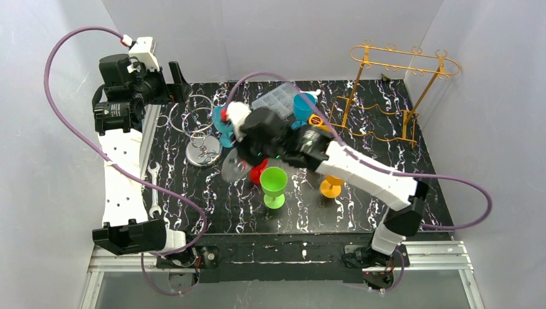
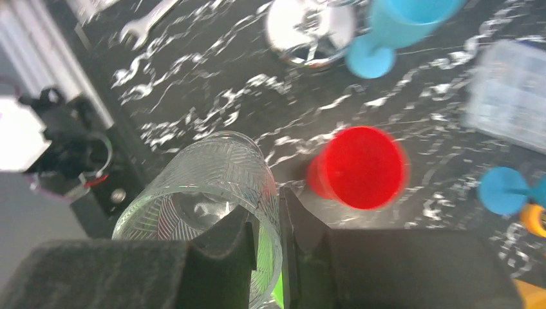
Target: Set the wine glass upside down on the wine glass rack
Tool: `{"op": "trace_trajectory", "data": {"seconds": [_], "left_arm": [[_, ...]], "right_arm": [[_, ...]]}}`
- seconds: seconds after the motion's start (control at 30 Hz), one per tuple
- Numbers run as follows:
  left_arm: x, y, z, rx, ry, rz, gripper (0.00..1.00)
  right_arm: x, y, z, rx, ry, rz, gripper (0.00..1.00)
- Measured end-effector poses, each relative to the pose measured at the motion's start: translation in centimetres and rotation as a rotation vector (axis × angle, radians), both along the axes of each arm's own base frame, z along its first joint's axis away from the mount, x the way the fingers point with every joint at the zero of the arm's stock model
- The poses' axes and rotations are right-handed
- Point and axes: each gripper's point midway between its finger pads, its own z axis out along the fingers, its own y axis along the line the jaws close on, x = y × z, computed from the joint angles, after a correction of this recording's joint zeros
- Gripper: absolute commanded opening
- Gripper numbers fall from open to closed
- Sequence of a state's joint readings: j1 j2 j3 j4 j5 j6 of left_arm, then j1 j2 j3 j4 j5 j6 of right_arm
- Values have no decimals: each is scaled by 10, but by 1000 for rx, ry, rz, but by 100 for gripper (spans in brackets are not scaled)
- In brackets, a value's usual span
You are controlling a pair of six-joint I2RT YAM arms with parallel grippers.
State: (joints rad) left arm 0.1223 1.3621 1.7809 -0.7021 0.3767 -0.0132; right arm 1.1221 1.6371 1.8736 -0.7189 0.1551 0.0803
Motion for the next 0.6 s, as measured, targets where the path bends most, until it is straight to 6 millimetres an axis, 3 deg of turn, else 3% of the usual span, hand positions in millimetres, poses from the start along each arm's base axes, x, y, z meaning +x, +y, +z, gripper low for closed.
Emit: {"op": "trace_trajectory", "data": {"seconds": [0.07,0.17,0.43,0.6], "left_arm": [[3,8,0,3,8,41,98],[5,19,-2,6,20,95,98],[4,39,-4,-11,39,168,98],[3,42,-8,-21,58,171,98]], "right_arm": [[-24,22,-21,-49,25,60,1],[-48,38,-61,-148,71,98,1],[-30,17,-154,-359,99,-25,1],[-25,26,-197,-413,126,-44,1]]}}
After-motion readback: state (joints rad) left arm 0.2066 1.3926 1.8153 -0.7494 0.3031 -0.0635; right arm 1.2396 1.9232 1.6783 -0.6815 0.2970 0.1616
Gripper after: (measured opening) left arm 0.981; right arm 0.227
